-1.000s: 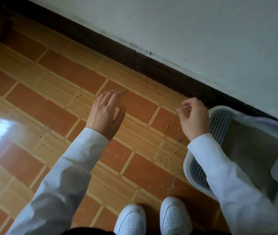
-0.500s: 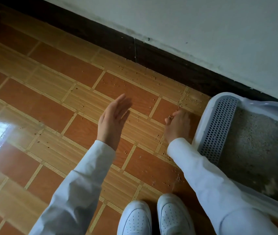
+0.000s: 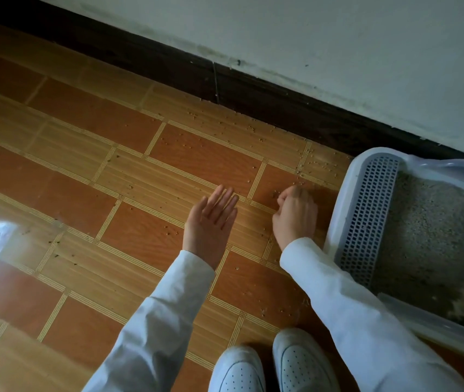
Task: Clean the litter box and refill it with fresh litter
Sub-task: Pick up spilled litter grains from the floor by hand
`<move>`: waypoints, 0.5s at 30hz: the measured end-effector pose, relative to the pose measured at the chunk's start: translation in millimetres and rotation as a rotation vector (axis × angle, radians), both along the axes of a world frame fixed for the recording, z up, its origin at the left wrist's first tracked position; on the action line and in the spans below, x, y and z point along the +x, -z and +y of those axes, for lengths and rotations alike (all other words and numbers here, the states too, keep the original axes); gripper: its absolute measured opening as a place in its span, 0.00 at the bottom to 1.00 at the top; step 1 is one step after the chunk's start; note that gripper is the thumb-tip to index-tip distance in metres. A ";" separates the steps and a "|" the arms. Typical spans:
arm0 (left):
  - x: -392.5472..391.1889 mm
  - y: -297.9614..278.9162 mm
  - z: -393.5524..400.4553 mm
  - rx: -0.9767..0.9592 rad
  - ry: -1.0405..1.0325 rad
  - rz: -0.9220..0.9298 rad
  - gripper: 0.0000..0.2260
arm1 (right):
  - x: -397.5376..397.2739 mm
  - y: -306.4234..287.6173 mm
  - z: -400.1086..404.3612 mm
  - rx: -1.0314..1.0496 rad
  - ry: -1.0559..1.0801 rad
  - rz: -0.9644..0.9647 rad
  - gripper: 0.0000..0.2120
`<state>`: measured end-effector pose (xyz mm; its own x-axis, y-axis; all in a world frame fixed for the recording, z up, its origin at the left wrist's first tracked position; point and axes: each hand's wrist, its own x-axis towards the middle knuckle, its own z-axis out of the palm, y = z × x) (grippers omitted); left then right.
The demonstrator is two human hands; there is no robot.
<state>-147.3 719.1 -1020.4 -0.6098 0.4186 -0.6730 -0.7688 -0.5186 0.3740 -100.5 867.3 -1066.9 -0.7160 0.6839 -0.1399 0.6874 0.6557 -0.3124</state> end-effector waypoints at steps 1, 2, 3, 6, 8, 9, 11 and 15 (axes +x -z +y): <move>1.7 3.4 3.6 -0.011 0.012 -0.016 0.18 | 2.6 -3.8 -5.4 -0.004 -0.027 0.063 0.09; 3.6 5.9 7.2 -0.023 0.025 -0.031 0.18 | 5.0 -7.8 -11.4 -0.014 -0.048 0.124 0.07; 5.5 8.4 11.1 -0.031 0.036 -0.046 0.18 | 7.0 -10.5 -15.4 -0.024 -0.051 0.178 0.06; 10.3 12.7 18.2 -0.006 0.025 -0.081 0.18 | 7.2 -8.1 -9.0 -0.052 0.048 0.233 0.10; 11.4 14.4 19.9 0.014 0.017 -0.095 0.19 | 4.8 -2.4 2.0 -0.059 0.103 0.162 0.14; 11.3 15.5 20.4 0.017 0.018 -0.098 0.19 | 3.0 0.1 5.3 -0.058 0.109 0.122 0.16; 10.7 16.9 21.0 0.018 0.021 -0.100 0.19 | -1.6 3.2 6.2 -0.061 0.091 0.090 0.16; 6.8 17.4 19.3 0.026 0.015 -0.087 0.19 | -10.2 5.0 1.6 -0.094 0.041 0.107 0.12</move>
<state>-140.5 738.4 -1037.8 -0.5427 0.4457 -0.7120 -0.8058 -0.5155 0.2915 -110.6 868.9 -1071.9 -0.7019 0.7005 -0.1287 0.6725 0.5923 -0.4439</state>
